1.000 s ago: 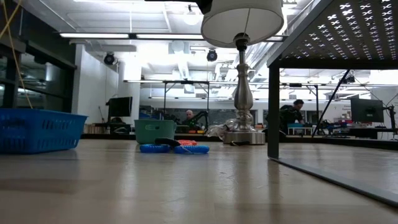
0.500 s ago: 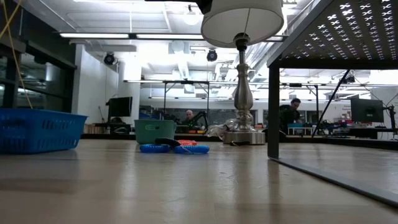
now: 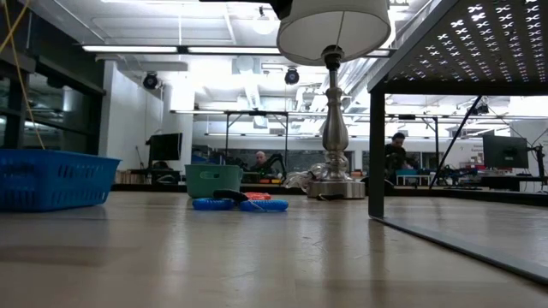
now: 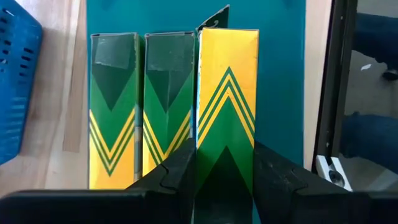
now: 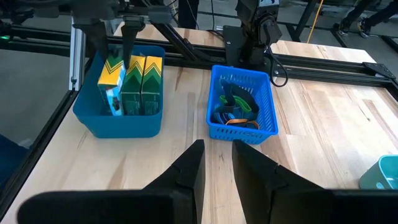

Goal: Pick & Place Office Desk Supplies
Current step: Put the pack of crayons into the bottom blue bin, then put the bottom black spring rubberband into the green bin

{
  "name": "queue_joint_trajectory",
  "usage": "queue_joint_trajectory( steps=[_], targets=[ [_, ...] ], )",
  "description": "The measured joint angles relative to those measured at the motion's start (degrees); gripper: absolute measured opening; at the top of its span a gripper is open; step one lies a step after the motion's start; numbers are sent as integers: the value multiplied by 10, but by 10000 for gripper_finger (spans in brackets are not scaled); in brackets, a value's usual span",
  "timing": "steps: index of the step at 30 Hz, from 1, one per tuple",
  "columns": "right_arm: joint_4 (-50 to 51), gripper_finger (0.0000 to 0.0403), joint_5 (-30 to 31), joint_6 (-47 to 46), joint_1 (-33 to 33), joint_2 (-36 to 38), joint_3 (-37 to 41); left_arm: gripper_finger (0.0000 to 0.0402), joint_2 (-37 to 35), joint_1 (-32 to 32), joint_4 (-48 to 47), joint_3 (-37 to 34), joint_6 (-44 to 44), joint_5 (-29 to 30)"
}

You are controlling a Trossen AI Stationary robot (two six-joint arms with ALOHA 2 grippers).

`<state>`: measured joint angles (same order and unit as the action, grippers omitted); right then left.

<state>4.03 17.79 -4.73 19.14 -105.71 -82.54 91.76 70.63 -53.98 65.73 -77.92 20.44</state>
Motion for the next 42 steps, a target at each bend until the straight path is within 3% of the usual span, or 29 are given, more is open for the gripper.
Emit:
queue_joint_trajectory(
  steps=[9, 19, 28, 42],
  targets=[
    [0, 69, 0, 0, 0, 0, 0, 119, 1, 0, 3, 0, -1, 0],
    [0, 69, 0, 0, 0, 0, 0, 168, 1, 0, 3, -1, -1, 2],
    [0, 69, 0, 0, 0, 0, 0, 173, -2, 0, 2, -1, 11, 3],
    [0, 69, 0, 0, 0, 0, 0, 173, -139, -48, -79, -3, 109, 14]
  ],
)
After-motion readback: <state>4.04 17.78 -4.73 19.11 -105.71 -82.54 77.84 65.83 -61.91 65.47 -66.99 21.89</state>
